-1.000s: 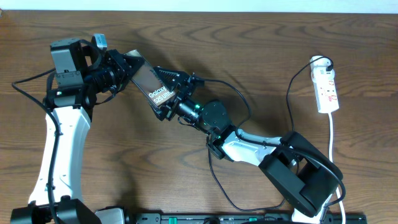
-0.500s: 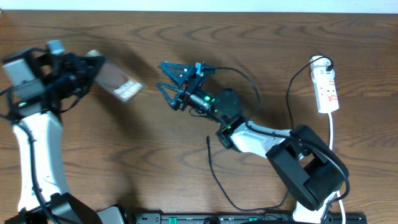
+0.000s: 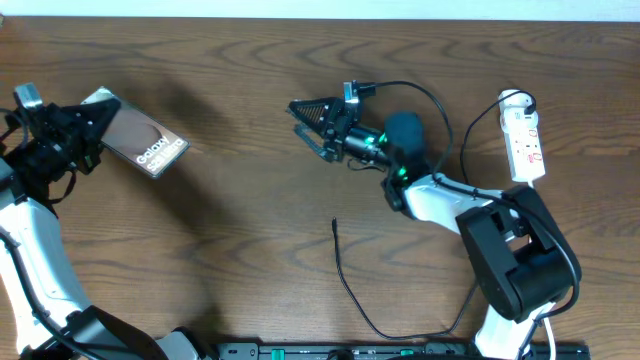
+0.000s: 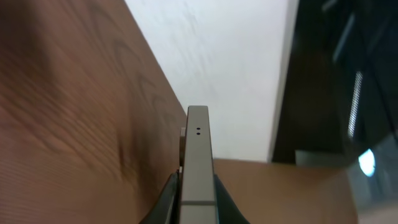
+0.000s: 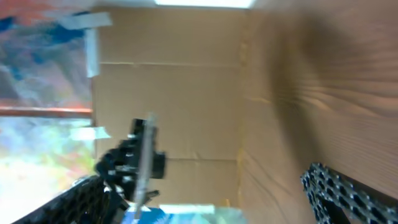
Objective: Plug charger to phone and switch on socket
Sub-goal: 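Move the right gripper down to the black charging cable's plug end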
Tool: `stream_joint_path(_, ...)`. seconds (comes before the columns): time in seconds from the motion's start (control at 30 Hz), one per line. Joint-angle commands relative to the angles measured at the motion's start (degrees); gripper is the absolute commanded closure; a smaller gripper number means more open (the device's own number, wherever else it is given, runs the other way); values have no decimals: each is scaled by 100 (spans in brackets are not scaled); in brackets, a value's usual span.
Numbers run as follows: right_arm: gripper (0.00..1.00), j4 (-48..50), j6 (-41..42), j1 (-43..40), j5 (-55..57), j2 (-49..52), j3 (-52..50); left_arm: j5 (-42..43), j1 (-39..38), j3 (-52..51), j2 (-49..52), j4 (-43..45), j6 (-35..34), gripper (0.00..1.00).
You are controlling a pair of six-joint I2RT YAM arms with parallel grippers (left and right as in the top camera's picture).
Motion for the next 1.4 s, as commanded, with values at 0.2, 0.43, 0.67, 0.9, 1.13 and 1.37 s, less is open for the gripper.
stream_joint_path(0.2,1,-4210,-2190,-238,-160,-13,1799,605,15,50,-83,31,273,93)
stream_joint_path(0.43,1,-8498,-3845,-96,1897,-13,3563,608,15,50,-83,26,463,93)
stream_joint_path(0.67,1,-10559,-3895,234,3637,-4,3869,691,15,50,-83,26,581,92)
stream_joint_path(0.9,1,-11221,-3901,767,3816,-4,3768,688,15,50,-83,26,660,92)
stream_joint_path(1.13,1,-11252,-3775,1381,4087,7,3254,691,15,50,-83,7,739,93)
stream_joint_path(1.37,1,-11256,-3248,1572,3818,7,2542,691,15,42,-83,7,741,92)
